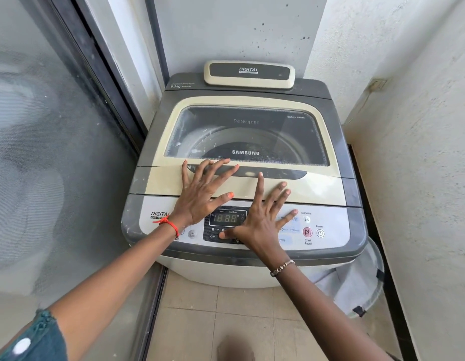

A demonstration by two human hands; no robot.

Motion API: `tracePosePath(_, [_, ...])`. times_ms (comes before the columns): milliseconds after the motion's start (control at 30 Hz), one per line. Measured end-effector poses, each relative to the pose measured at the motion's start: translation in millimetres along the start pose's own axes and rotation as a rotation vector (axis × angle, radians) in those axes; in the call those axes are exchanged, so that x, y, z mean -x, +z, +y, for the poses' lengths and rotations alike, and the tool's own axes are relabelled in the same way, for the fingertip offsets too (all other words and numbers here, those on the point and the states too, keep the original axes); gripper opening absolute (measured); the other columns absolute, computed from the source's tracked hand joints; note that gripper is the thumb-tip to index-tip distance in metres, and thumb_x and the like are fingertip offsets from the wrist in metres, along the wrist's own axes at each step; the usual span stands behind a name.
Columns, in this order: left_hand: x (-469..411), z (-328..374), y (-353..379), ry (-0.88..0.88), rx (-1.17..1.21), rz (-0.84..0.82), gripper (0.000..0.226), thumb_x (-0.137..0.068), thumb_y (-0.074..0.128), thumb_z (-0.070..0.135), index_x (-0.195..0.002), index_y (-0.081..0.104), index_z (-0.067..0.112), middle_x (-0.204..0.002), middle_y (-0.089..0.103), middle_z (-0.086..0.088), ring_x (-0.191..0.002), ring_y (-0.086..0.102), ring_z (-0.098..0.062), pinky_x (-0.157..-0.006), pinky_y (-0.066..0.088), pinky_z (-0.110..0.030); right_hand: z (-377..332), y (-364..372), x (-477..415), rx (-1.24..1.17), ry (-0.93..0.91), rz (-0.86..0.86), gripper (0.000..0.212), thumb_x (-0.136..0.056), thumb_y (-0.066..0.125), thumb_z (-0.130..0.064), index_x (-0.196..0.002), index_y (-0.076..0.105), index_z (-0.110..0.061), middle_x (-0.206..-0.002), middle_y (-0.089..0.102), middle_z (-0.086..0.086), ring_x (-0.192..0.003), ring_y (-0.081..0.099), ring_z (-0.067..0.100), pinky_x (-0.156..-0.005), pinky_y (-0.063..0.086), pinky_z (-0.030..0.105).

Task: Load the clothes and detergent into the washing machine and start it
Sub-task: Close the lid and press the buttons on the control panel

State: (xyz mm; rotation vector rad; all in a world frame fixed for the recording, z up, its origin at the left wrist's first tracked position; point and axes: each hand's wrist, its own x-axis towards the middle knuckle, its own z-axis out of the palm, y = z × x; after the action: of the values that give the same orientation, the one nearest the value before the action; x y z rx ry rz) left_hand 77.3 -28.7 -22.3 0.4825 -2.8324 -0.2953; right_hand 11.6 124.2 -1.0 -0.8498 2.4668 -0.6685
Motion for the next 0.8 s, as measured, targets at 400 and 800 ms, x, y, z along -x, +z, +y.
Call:
tracePosePath(400, [5,2,-5,0.073,0.152,0.048,0.066,-0.088,0.026,0.055,-0.147,0.019,0.029,-0.155,0.015,0.014,-0.145,0.002,-0.006,-0.112,-0.018,-0.047,5,-5,3,-0.053,-0.038,-0.028,0.146,-0.047,0.084,-0.051,-0.142,-0.025,-0.032,-0.141,-0.045,0.016,-0.129,-0.042,0.032,-0.099,-0.023,0.062])
tracePosePath(800, [15,30,-12,0.069,0.685,-0.040,0.061,-0.089,0.036,0.038,-0.141,0.037,0.007,-0.148,0.037,-0.002,-0.142,0.023,-0.011,-0.119,-0.005,-0.034,20,-2,5,0.021,-0.149,0.043,0.135,-0.051,0.077,-0.062,-0.141,-0.021,-0.037,-0.145,-0.039,0.017,-0.134,-0.036,0.034,-0.106,-0.016,0.059])
